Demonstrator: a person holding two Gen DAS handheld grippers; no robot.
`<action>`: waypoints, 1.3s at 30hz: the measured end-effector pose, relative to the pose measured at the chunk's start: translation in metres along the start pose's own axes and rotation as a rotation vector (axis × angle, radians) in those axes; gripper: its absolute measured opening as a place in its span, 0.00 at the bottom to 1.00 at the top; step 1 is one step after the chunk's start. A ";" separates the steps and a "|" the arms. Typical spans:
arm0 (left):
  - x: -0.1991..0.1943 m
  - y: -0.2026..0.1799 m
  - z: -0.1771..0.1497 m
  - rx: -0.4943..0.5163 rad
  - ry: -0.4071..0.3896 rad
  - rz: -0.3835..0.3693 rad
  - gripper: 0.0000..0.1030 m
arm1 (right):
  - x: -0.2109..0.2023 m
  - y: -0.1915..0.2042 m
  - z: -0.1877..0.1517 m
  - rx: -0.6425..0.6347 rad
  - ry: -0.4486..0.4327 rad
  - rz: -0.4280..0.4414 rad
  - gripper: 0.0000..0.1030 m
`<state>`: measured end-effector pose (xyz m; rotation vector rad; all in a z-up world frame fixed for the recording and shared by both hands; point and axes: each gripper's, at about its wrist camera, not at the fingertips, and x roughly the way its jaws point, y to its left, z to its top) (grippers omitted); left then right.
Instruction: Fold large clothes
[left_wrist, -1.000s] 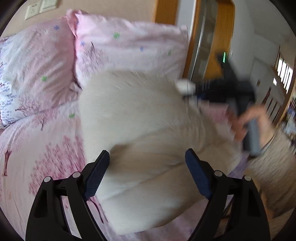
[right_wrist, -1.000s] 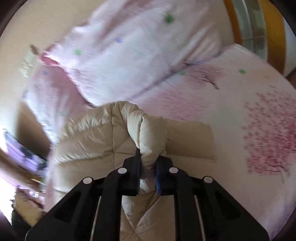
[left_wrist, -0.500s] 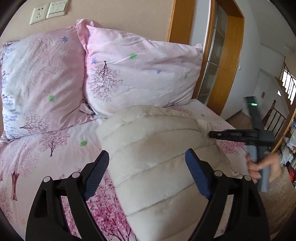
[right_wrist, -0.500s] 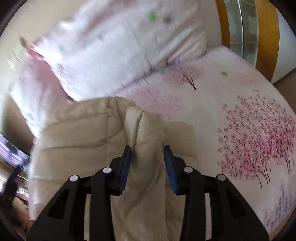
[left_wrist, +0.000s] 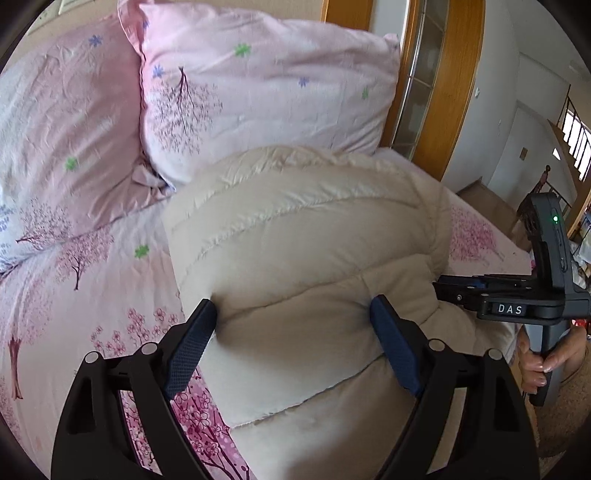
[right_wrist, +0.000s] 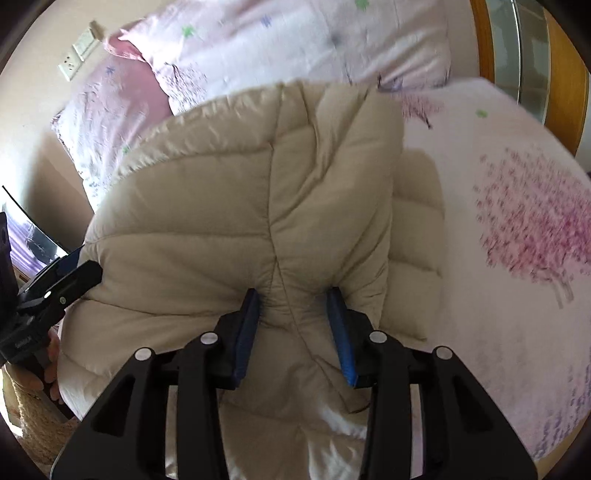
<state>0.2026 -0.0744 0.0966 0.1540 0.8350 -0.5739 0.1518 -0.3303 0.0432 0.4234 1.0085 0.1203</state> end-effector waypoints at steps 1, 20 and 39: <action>0.003 0.000 -0.001 0.001 0.008 0.004 0.83 | 0.002 0.000 0.000 0.004 0.007 0.002 0.38; -0.036 0.054 -0.017 -0.278 -0.070 -0.067 0.99 | -0.076 0.018 0.019 -0.027 -0.063 -0.176 0.98; 0.004 0.105 -0.034 -0.556 0.035 -0.417 0.99 | -0.033 -0.079 0.039 0.303 0.086 0.199 0.98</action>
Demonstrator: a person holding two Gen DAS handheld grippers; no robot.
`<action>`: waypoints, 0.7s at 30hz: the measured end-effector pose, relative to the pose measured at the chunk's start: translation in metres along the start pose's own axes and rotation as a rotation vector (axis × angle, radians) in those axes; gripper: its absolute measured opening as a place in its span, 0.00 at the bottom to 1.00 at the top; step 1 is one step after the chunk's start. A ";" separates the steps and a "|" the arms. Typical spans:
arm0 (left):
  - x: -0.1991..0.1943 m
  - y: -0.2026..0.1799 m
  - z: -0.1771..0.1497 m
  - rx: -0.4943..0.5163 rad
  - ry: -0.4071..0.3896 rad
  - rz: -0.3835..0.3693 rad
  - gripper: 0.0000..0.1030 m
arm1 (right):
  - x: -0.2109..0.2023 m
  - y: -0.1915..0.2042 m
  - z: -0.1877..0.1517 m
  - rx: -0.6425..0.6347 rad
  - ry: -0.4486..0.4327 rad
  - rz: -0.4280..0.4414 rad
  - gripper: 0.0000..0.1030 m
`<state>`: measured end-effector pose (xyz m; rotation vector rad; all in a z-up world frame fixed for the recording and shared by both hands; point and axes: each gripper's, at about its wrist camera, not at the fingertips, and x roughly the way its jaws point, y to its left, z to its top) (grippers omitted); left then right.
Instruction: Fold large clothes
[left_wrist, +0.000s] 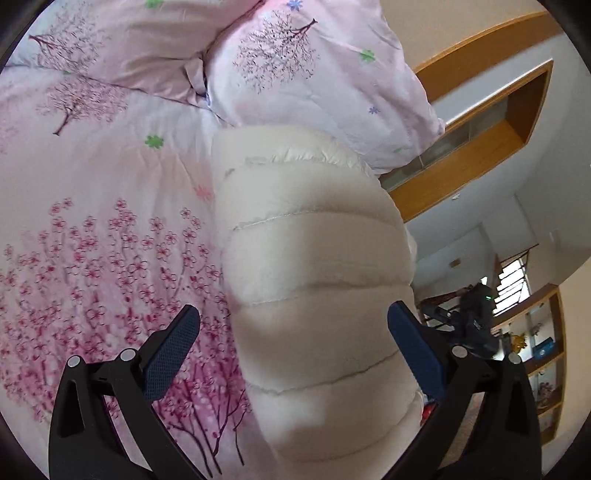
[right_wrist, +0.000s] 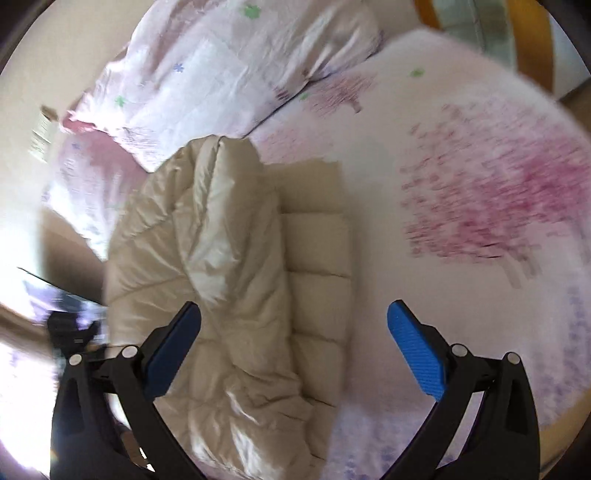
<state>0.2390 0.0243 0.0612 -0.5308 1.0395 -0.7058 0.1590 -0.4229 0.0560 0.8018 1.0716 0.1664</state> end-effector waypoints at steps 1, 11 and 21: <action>0.002 0.000 0.000 -0.001 0.008 -0.008 0.99 | 0.004 -0.006 0.002 0.018 0.018 0.049 0.98; 0.035 0.002 0.002 -0.039 0.131 -0.091 0.99 | 0.045 -0.026 0.009 0.083 0.134 0.238 0.98; 0.063 0.003 0.003 -0.067 0.173 -0.124 0.99 | 0.073 0.029 -0.001 -0.176 0.270 0.193 0.98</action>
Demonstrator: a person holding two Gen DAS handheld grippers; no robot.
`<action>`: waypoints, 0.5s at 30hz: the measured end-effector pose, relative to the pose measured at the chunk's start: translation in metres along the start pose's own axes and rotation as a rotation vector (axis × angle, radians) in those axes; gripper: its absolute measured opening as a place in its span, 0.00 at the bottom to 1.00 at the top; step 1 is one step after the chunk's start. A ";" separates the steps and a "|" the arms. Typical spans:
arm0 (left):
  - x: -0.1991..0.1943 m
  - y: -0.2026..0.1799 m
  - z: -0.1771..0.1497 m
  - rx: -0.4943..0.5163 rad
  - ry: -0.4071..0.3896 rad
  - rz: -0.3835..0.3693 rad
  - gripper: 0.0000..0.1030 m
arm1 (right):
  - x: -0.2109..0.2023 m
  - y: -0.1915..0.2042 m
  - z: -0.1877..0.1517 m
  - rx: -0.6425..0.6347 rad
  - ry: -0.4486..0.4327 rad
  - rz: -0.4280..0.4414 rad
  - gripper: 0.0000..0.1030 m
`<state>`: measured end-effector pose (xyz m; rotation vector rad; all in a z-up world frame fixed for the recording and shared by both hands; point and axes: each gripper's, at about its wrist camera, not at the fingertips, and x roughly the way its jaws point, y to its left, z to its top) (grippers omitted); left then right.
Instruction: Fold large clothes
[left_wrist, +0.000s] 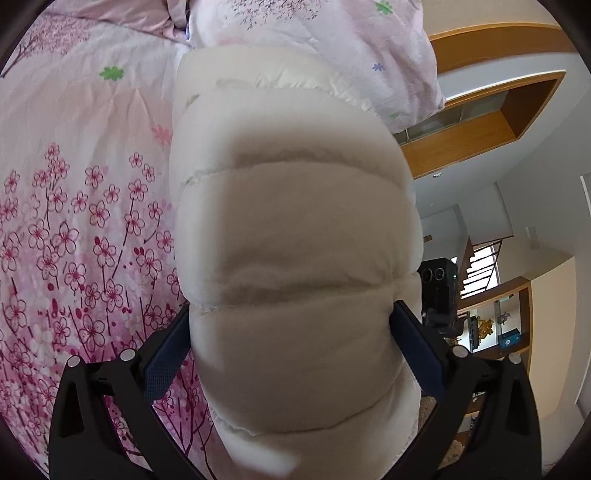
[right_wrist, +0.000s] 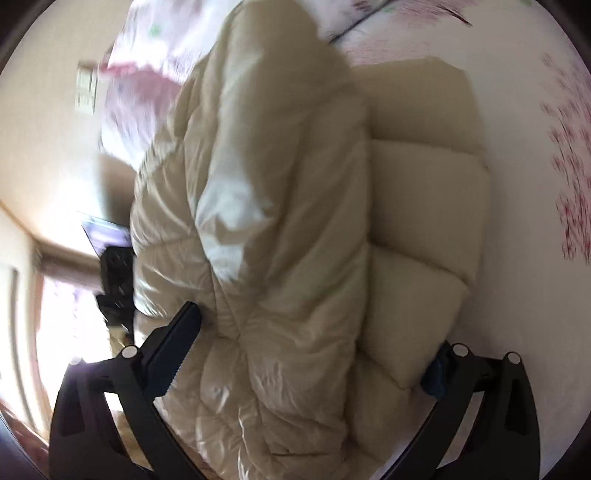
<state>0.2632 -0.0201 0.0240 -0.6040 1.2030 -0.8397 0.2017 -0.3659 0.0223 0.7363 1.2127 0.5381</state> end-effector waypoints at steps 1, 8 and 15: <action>0.001 0.000 0.001 0.000 0.003 0.001 0.99 | 0.002 0.001 0.000 0.001 0.011 0.016 0.98; 0.004 -0.002 0.002 0.014 -0.011 -0.010 0.89 | 0.014 -0.004 -0.005 0.061 0.032 0.173 0.67; -0.015 -0.007 -0.001 0.080 -0.072 -0.018 0.57 | 0.006 0.023 -0.009 0.009 -0.032 0.215 0.28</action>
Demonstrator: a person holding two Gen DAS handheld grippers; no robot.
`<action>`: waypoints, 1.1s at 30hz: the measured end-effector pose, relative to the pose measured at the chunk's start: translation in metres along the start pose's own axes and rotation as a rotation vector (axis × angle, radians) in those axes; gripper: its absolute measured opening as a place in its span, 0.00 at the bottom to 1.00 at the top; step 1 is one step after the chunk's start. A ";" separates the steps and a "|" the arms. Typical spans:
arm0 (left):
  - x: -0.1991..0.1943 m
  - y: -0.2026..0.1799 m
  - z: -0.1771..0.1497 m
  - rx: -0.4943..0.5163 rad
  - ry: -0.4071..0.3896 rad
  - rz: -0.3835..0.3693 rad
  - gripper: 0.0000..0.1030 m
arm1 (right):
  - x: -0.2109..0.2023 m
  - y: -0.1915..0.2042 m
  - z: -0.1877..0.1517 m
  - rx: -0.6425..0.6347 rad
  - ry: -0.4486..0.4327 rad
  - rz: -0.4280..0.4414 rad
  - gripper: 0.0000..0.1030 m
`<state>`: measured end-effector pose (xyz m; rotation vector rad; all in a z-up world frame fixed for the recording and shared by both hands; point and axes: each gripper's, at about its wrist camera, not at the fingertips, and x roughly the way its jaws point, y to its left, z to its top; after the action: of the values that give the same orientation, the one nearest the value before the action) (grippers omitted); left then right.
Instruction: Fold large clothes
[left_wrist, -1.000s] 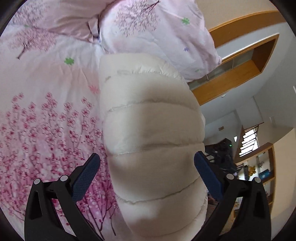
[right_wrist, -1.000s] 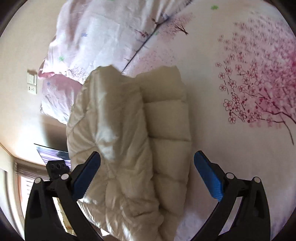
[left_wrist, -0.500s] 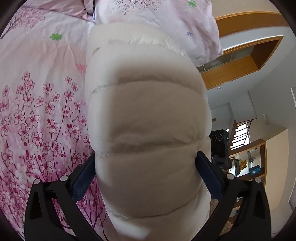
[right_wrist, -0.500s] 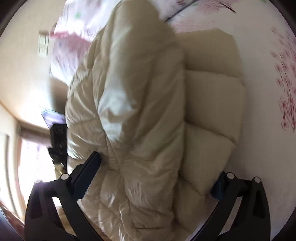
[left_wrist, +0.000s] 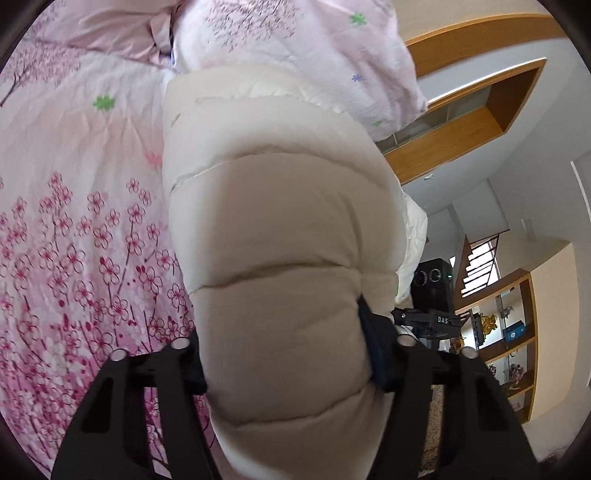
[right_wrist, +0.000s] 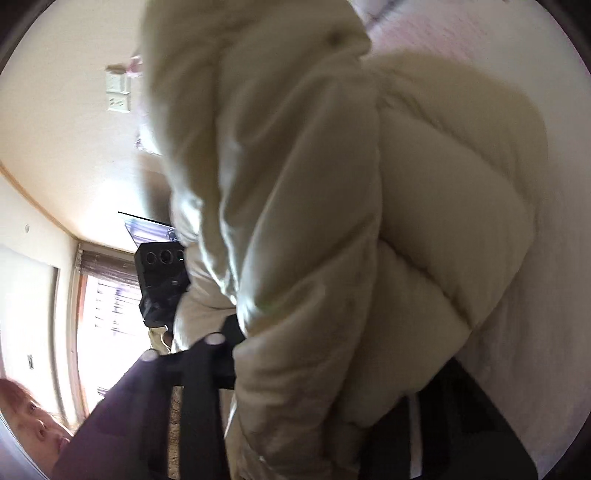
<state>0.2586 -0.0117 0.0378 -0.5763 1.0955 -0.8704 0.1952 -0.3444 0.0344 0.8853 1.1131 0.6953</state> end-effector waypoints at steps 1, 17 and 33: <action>-0.004 0.000 0.001 0.005 -0.011 -0.001 0.54 | 0.001 0.005 0.002 -0.010 -0.003 -0.002 0.27; -0.106 0.029 0.045 0.038 -0.270 0.230 0.47 | 0.090 0.092 0.075 -0.224 -0.010 0.004 0.23; -0.129 0.058 0.028 -0.015 -0.302 0.459 0.74 | 0.080 0.071 0.064 -0.087 -0.111 -0.287 0.67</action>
<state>0.2775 0.1277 0.0700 -0.4263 0.9059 -0.3617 0.2773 -0.2587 0.0716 0.6650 1.0754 0.4477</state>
